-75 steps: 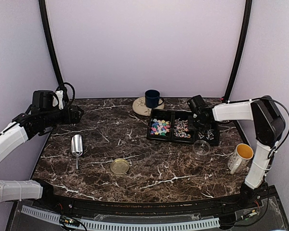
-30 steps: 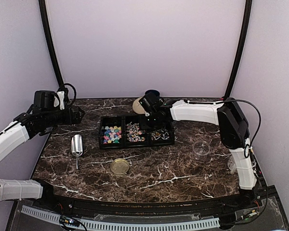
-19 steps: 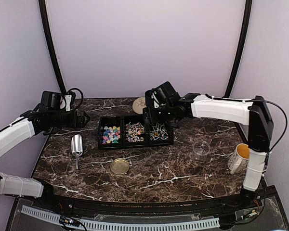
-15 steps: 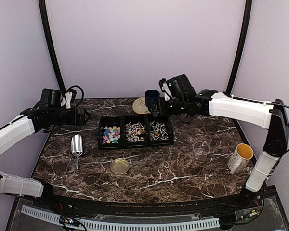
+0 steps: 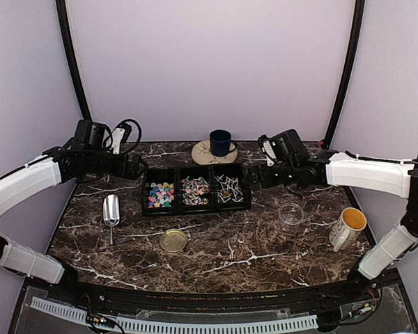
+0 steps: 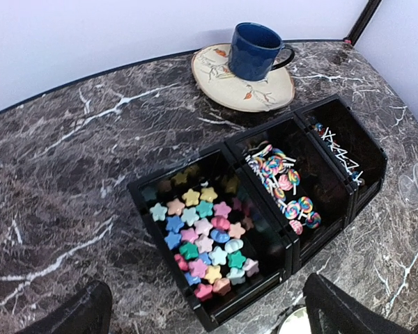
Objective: Pack the candies
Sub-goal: Move the plate to the corner of the board, then move the plate to the center of the board.
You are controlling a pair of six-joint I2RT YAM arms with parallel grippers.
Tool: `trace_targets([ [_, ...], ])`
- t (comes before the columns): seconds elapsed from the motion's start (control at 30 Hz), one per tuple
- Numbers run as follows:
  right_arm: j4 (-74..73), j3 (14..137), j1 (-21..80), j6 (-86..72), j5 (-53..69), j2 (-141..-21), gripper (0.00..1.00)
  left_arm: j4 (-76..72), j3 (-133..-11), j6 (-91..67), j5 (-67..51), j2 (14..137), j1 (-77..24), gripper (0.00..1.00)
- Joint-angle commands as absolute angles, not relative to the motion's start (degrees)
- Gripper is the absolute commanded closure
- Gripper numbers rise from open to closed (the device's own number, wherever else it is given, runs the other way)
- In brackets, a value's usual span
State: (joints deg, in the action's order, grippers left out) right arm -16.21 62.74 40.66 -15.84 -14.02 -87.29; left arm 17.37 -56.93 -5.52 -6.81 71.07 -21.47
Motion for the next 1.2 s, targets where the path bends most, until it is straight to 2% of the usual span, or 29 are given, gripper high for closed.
trace_targets([
  [0.0, -11.41, 59.43, 39.59, -12.67, -13.06, -83.75, 0.03, 15.42, -63.18, -0.45, -9.56, 76.84, -22.24, 0.01],
  [0.2, -9.3, 55.44, 38.95, -10.81, -13.5, -81.56, 0.02, 18.84, -74.18, 6.25, -12.37, 88.0, -23.4, 0.01],
  [0.4, -5.02, 52.15, 38.76, -10.9, -11.85, -80.71, 0.02, 23.61, -88.12, 15.32, -22.61, 98.85, -25.19, 0.01],
  [0.53, -3.56, 50.4, 38.76, -11.13, -13.05, -79.6, 0.02, 25.65, -93.95, 19.71, -23.4, 105.18, -26.88, 0.01],
  [0.83, 2.78, 44.43, 37.76, -13.45, -17.57, -75.62, 0.03, 25.14, -98.55, 22.95, -21.46, 115.95, -27.9, 0.18],
  [1.07, 4.32, 43.68, 37.39, -14.4, -18.61, -76.95, 0.03, 22.08, -98.89, 23.14, -16.35, 120.25, -28.46, 0.23],
  [1.17, 4.66, 43.49, 37.35, -14.82, -18.82, -77.65, 0.03, 21.93, -99.7, 22.84, -15.05, 121.92, -28.42, 0.33],
])
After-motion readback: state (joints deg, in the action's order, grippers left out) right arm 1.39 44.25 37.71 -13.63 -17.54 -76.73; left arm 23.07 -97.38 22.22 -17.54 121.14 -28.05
